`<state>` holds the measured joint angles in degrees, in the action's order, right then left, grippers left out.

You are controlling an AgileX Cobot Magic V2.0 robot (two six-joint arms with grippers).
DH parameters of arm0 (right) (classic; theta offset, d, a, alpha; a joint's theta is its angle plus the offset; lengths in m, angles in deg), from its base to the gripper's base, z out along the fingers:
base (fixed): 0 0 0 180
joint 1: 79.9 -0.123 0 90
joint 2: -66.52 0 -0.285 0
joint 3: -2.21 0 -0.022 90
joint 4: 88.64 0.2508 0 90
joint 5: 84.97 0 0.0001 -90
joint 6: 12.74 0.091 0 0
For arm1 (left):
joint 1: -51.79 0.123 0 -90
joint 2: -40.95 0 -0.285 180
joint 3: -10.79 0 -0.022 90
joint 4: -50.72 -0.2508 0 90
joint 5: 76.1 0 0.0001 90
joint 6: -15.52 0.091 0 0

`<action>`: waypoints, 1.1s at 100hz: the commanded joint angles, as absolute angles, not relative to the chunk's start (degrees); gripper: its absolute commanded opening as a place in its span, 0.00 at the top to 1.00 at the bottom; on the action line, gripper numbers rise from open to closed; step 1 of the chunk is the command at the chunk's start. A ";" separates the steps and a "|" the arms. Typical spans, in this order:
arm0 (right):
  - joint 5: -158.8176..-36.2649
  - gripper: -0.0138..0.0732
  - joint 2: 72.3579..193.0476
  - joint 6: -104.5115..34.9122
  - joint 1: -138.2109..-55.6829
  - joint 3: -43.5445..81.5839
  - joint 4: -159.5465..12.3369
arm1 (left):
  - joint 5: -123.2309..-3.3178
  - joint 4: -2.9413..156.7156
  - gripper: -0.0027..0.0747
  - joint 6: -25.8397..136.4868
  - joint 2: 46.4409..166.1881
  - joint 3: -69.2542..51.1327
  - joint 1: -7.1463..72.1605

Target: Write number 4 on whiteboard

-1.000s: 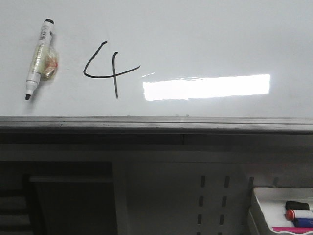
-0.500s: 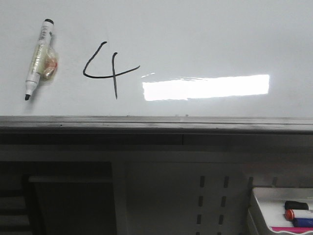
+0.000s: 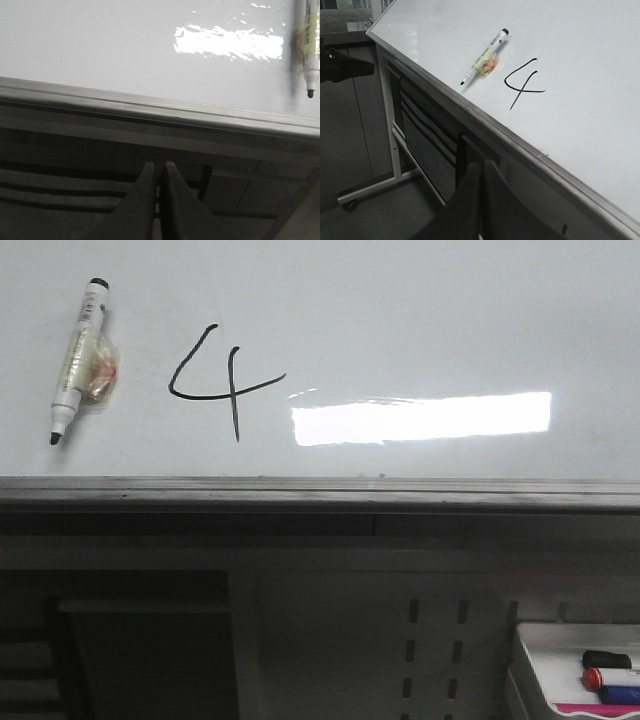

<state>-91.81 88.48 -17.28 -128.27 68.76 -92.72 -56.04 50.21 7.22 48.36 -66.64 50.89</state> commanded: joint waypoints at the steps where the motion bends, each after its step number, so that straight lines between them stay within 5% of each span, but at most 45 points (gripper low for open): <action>1: -87.20 0.92 88.70 -17.24 -128.00 67.27 -93.25 | -57.71 50.35 0.99 7.24 46.93 -68.59 50.89; 71: -87.17 0.92 88.70 -17.24 -126.73 67.39 -93.25 | -57.71 50.35 0.99 7.24 46.93 -68.59 50.89; 110: -86.75 0.92 88.70 -17.24 -99.49 67.39 -93.18 | -57.71 50.35 0.99 7.24 46.93 -68.59 50.89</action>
<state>-91.53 88.48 -17.28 -106.45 68.93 -92.72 -55.94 50.21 7.22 48.36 -66.64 50.89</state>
